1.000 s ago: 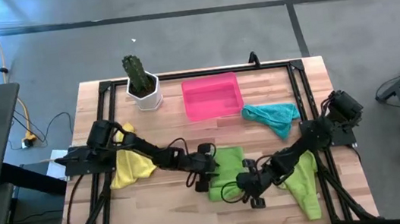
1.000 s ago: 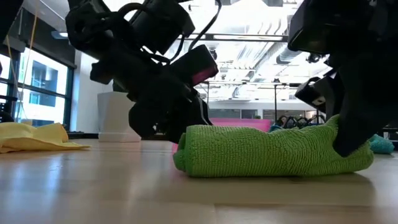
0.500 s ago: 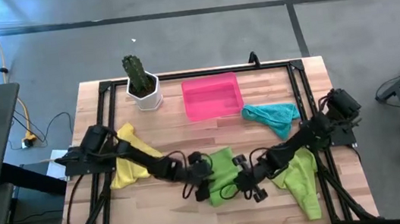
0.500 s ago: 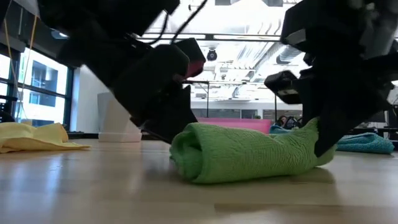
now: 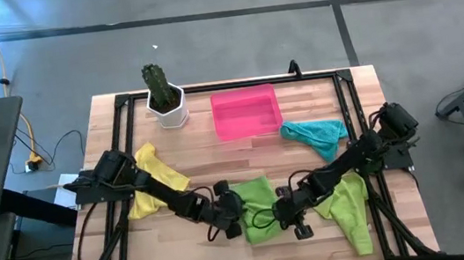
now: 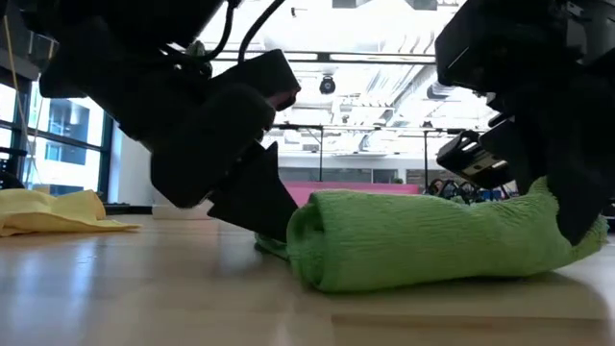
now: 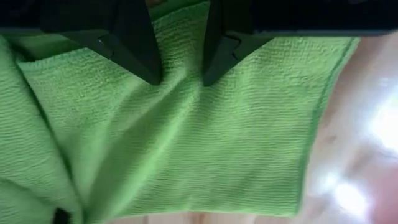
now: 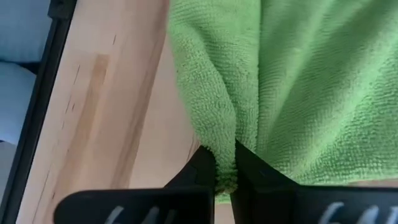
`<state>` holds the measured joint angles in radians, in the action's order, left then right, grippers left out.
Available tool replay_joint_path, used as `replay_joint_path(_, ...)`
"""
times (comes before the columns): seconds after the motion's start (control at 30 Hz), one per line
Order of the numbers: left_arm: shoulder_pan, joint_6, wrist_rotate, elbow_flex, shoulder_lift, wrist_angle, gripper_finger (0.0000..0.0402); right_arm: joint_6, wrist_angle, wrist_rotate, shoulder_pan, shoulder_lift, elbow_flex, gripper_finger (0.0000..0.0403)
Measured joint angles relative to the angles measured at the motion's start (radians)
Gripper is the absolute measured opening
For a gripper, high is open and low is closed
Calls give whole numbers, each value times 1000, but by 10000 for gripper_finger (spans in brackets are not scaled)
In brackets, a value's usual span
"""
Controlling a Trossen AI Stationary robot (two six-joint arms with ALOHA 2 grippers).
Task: Roll microfiber towels into tight, uniform cylinder then place into a basket
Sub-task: Roll the green microfiber cloth
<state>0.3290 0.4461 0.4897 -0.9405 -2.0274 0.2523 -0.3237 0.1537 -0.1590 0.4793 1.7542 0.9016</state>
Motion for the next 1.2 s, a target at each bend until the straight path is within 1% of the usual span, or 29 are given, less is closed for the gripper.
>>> replay_joint_path(0.13, 0, -82, 95, 1, -1, -23, 111, 55, -7, -29, -11, 0, 0, 1)
replay_joint_path(0.27, 9, -188, 164, 1, -2, -20, 111, 88, -34, -115, -44, 0, 0, 1)
replay_joint_path(0.37, 21, -192, 163, -12, 2, -38, 111, 87, -24, -136, -66, 0, 0, 1)
replay_joint_path(0.47, 39, -161, 96, -24, 11, -43, 111, 81, -13, -148, -85, 0, 0, 1)
replay_joint_path(0.53, 62, -148, 83, -31, 21, -46, 111, 78, -13, -148, -96, 0, 0, 1)
replay_joint_path(0.6, 84, -171, 110, -49, 27, -47, 111, 77, -13, -148, -107, 0, 0, 1)
replay_joint_path(0.7, 118, -251, 199, -87, 52, -110, 111, 50, -10, -148, -124, 0, 0, 1)
replay_joint_path(0.8, 138, -306, 218, -136, 72, -154, 111, 14, 4, -147, -144, 0, 0, 1)
replay_joint_path(0.83, 145, -321, 208, -152, 75, -163, 111, 7, 7, -146, -149, 0, 0, 1)
replay_joint_path(0.97, 153, -334, 111, -184, 78, -155, 111, -48, 19, -138, -173, 0, 0, 1)
replay_joint_path(1.03, 141, -320, 71, -186, 78, -162, 111, -63, 20, -137, -181, 0, 0, 1)
replay_joint_path(1.13, 115, -277, 39, -186, 72, -178, 111, -62, 17, -137, -182, 0, 0, 1)
replay_joint_path(1.2, 95, -242, -17, -185, 70, -184, 111, -62, 14, -137, -181, 0, 0, 1)
